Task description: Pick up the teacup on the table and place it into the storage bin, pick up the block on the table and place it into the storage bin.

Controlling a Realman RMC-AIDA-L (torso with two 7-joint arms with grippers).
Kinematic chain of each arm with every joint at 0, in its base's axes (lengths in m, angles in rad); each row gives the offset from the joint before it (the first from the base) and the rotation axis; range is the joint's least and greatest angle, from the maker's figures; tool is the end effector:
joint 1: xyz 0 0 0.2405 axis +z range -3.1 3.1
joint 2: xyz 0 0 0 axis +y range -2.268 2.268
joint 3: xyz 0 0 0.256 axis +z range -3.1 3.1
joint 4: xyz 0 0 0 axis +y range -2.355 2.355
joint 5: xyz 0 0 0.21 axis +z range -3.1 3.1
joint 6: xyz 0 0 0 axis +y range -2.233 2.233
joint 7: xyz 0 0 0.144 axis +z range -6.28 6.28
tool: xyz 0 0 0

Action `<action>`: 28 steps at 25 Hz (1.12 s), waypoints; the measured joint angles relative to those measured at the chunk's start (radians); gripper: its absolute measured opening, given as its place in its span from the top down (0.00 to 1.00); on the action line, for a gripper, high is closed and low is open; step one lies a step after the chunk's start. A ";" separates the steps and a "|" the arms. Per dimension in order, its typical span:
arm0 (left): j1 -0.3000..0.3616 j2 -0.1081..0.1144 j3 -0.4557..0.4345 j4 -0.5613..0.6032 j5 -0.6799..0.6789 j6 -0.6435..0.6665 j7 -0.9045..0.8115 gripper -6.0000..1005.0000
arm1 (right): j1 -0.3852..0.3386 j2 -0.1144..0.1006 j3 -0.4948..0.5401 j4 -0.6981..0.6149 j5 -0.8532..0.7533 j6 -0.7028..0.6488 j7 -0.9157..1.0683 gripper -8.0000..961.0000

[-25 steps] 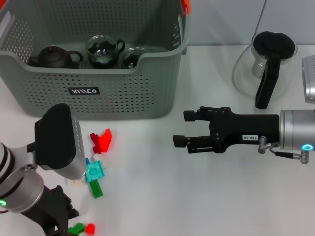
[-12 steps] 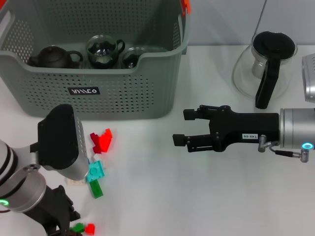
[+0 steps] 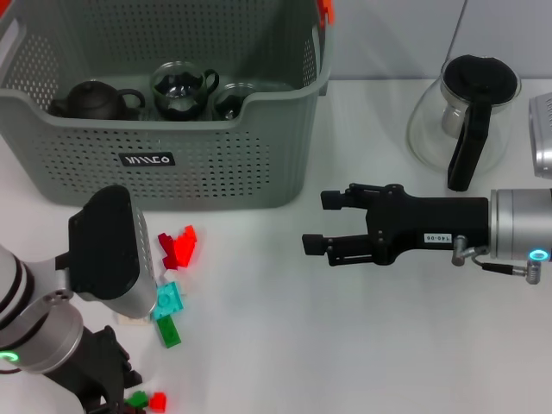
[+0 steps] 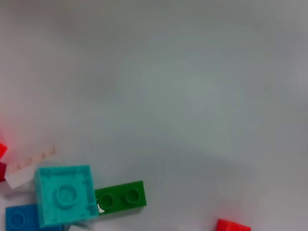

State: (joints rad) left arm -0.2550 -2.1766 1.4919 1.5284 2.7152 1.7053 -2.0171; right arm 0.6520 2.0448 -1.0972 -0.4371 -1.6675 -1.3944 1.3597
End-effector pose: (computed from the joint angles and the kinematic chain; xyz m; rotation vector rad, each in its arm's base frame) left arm -0.2412 0.2583 -0.0202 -2.9196 -0.4699 0.8122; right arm 0.2186 0.3455 -0.0526 -2.8652 0.6106 0.7460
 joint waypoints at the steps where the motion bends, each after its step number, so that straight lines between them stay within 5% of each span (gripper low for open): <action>1: 0.000 0.000 0.000 0.000 0.000 0.000 0.000 0.66 | 0.000 0.000 0.003 0.000 0.000 0.000 0.000 0.05; 13: -0.003 0.000 0.007 -0.008 0.007 -0.023 0.002 0.71 | 0.002 0.000 0.011 0.000 0.000 0.000 -0.001 0.05; 20: -0.001 0.001 -0.020 0.079 0.008 -0.010 -0.007 0.84 | 0.001 0.000 0.018 -0.001 0.000 0.000 -0.001 0.05; 23: -0.014 0.002 -0.099 0.200 -0.014 -0.005 -0.068 0.84 | 0.002 0.000 0.022 -0.001 0.000 0.000 -0.003 0.05; 28: -0.131 0.008 -0.376 0.307 -0.184 0.041 -0.202 0.84 | 0.002 0.000 0.022 -0.002 -0.003 -0.005 -0.003 0.05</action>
State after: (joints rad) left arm -0.3861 -2.1689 1.1161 1.8359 2.5312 1.7460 -2.2189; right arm 0.6535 2.0447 -1.0751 -0.4388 -1.6708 -1.3991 1.3567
